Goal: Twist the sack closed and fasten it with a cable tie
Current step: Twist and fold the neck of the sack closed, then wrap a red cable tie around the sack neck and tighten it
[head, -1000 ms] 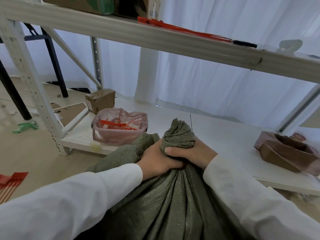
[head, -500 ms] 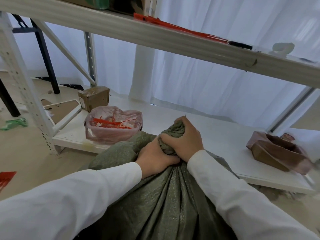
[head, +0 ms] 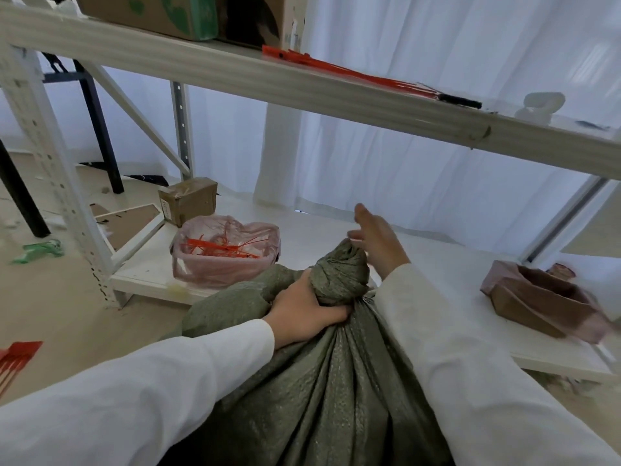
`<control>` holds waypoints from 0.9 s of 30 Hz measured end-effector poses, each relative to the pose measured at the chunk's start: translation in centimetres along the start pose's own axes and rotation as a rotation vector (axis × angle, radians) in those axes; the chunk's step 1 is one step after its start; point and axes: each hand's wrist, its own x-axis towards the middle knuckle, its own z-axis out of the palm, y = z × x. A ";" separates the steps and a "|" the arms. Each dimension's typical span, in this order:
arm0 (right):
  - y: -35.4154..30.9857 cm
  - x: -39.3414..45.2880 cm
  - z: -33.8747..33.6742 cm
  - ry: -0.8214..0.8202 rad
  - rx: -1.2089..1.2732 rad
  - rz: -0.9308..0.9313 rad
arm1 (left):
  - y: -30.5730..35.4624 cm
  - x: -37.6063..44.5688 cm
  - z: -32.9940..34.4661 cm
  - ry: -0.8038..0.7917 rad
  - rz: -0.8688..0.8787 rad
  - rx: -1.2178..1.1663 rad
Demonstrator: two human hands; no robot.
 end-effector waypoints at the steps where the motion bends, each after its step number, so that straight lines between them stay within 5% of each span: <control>1: -0.4 0.1 -0.7 0.059 -0.040 -0.025 | -0.1 0.3 -0.2 -0.026 0.023 -0.006; 7: -2.2 -0.8 -3.3 0.175 -0.107 -0.164 | -0.8 0.7 -1.9 -0.093 0.108 -0.067; 19: -13.0 2.2 -4.3 0.270 -0.400 -0.529 | 3.7 0.1 -8.1 0.088 0.203 0.199; 24: -13.9 5.1 -2.4 0.281 -0.641 -0.576 | 1.0 -0.6 -4.4 -0.194 0.129 0.337; 27: -14.5 6.6 -1.8 0.326 -0.719 -0.594 | 0.6 -0.2 -3.9 -0.231 0.137 0.313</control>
